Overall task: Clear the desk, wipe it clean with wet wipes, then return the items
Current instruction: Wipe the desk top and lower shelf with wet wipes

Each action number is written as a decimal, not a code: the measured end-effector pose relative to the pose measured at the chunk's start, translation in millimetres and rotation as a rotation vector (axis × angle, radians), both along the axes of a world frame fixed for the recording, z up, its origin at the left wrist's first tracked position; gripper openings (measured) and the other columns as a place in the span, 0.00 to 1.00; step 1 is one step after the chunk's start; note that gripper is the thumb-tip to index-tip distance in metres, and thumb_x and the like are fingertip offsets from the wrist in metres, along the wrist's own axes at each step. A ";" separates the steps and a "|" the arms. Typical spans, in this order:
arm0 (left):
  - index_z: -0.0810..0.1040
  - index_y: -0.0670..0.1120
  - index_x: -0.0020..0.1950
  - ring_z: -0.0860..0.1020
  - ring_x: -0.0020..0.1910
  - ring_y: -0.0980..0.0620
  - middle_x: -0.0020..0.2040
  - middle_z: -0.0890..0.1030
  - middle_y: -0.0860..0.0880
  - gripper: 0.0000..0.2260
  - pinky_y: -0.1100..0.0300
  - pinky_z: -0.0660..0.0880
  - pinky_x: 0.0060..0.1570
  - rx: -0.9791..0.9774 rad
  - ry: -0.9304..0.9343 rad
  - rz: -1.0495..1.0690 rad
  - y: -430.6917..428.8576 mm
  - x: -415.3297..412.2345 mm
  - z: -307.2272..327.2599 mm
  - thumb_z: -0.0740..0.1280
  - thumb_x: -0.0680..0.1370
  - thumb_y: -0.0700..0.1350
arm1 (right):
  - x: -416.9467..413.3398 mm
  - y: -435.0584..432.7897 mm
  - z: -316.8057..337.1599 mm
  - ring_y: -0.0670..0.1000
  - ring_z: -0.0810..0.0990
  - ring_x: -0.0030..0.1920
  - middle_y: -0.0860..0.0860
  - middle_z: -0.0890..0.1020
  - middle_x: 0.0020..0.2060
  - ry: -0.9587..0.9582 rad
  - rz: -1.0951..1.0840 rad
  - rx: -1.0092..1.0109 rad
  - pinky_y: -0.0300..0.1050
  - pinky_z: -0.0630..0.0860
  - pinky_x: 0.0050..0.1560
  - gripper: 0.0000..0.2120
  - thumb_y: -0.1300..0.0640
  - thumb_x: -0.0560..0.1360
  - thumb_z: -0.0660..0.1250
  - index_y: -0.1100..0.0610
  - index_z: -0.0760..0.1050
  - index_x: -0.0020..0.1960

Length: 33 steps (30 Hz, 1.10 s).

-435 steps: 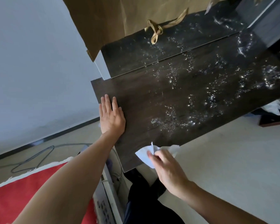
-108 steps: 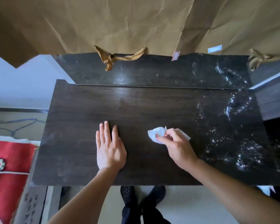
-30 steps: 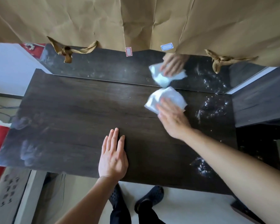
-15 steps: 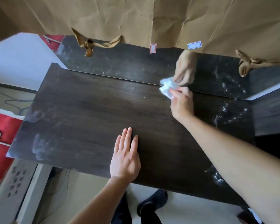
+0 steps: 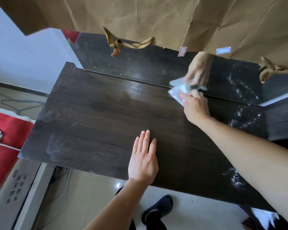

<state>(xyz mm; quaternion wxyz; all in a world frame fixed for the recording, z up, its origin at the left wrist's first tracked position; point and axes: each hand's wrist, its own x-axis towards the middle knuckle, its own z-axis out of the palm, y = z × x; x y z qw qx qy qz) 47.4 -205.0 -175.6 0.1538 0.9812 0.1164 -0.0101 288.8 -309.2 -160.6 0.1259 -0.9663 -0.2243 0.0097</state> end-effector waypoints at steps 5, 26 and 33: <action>0.72 0.41 0.68 0.60 0.74 0.40 0.73 0.65 0.38 0.21 0.45 0.55 0.72 0.036 -0.027 0.131 49.4 -42.0 -5.1 0.53 0.77 0.43 | -24.0 68.4 -21.2 0.60 0.67 0.66 0.59 0.72 0.65 0.016 0.155 0.101 0.52 0.66 0.67 0.19 0.69 0.76 0.60 0.57 0.75 0.64; 0.69 0.39 0.68 0.58 0.74 0.39 0.74 0.63 0.37 0.21 0.44 0.53 0.72 0.047 -0.004 0.105 71.6 -60.9 -8.3 0.51 0.78 0.43 | -217.8 -23.5 -27.2 0.55 0.69 0.68 0.57 0.74 0.65 -0.002 0.068 0.300 0.52 0.66 0.69 0.13 0.65 0.80 0.55 0.62 0.76 0.58; 0.71 0.39 0.66 0.61 0.72 0.36 0.72 0.65 0.35 0.24 0.43 0.57 0.71 0.021 0.038 -0.072 39.9 -39.9 8.6 0.54 0.72 0.41 | -270.6 -153.9 -19.2 0.55 0.64 0.71 0.56 0.70 0.69 -0.068 -0.267 0.150 0.53 0.67 0.67 0.18 0.66 0.76 0.58 0.62 0.73 0.65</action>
